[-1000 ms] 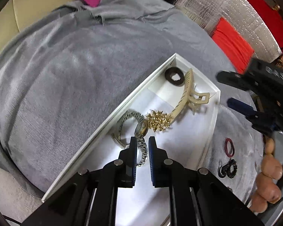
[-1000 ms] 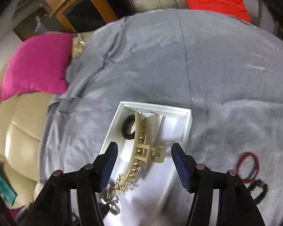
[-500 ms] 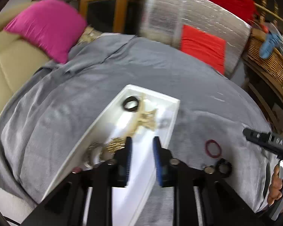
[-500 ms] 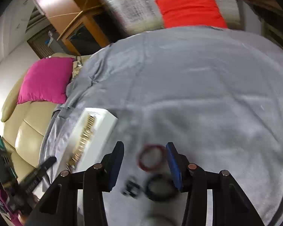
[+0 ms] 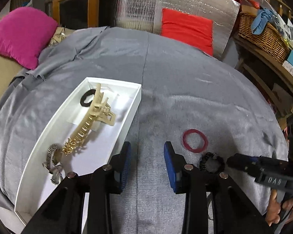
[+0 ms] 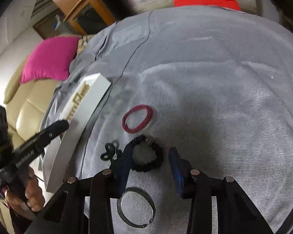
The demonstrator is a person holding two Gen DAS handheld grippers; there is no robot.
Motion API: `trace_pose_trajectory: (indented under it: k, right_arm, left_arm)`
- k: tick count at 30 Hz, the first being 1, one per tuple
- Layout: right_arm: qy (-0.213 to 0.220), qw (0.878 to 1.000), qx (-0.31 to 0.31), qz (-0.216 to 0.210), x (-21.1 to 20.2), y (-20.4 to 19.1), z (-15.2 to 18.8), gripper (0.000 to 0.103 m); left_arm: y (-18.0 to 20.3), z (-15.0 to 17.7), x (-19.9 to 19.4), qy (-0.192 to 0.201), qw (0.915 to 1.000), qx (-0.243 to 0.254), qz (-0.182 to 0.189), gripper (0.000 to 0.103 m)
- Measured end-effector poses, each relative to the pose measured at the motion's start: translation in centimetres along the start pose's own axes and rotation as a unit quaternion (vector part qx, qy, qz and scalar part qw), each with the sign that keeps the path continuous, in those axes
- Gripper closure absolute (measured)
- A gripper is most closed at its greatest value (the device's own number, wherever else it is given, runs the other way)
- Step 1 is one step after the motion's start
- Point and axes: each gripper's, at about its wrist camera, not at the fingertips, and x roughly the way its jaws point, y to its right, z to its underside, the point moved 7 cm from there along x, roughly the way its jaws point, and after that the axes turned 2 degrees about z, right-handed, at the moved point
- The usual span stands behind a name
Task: Organize jewelry
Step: 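Grasp the black beaded bracelet with the right tool while the left tool grasps the red hair tie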
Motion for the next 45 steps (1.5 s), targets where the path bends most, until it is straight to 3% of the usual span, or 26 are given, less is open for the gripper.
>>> trace_pose_trajectory:
  k: [9, 11, 15, 19, 23, 27, 33, 38, 41, 45]
  right_arm:
    - [-0.032, 0.996, -0.054, 0.06, 2.5, 0.1, 1.1, 0.065]
    - [-0.027, 0.994, -0.067, 0.078, 2.7, 0.1, 0.9, 0.08]
    - [-0.017, 0.99, -0.087, 0.108, 2.7, 0.2, 0.7, 0.094]
    - [0.006, 0.991, -0.076, 0.112, 1.2, 0.7, 0.2, 0.096]
    - [0.044, 0.994, -0.019, 0.1, -1.4, 2.8, -1.1, 0.096]
    - [0.062, 0.994, 0.031, 0.086, -3.0, 5.0, -2.0, 0.096]
    - [0.066, 0.995, 0.04, 0.071, -3.8, 5.1, -2.1, 0.096]
    - [0.065, 0.995, 0.043, 0.059, -3.8, 5.0, -2.0, 0.096]
    - [0.066, 0.995, 0.048, 0.057, -3.8, 5.1, -2.1, 0.096]
    - [0.075, 0.994, 0.057, 0.055, -4.2, 5.5, -2.4, 0.096]
  left_arm:
    - [0.5, -0.2, 1.4, -0.022, 0.9991, -0.023, 0.027, 0.068]
    - [0.7, -0.4, 1.8, -0.027, 0.9988, -0.026, 0.031, 0.068]
    - [1.3, -0.9, 3.2, -0.042, 0.9975, -0.032, 0.047, 0.068]
    - [2.4, -1.2, 4.8, -0.062, 0.9956, -0.032, 0.063, 0.068]
    - [4.1, -1.3, 5.9, -0.078, 0.9933, -0.023, 0.083, 0.068]
    - [5.6, -1.1, 7.4, -0.09, 0.9937, -0.005, 0.067, 0.068]
    - [6.6, -0.3, 10.1, -0.125, 0.9909, -0.012, 0.05, 0.068]
    - [7.0, -0.2, 10.8, -0.122, 0.992, -0.006, 0.034, 0.068]
    - [6.9, -0.3, 10.8, -0.113, 0.9933, -0.003, 0.022, 0.093]
    - [7.0, -0.6, 10.2, -0.099, 0.9948, 0.005, 0.02, 0.096]
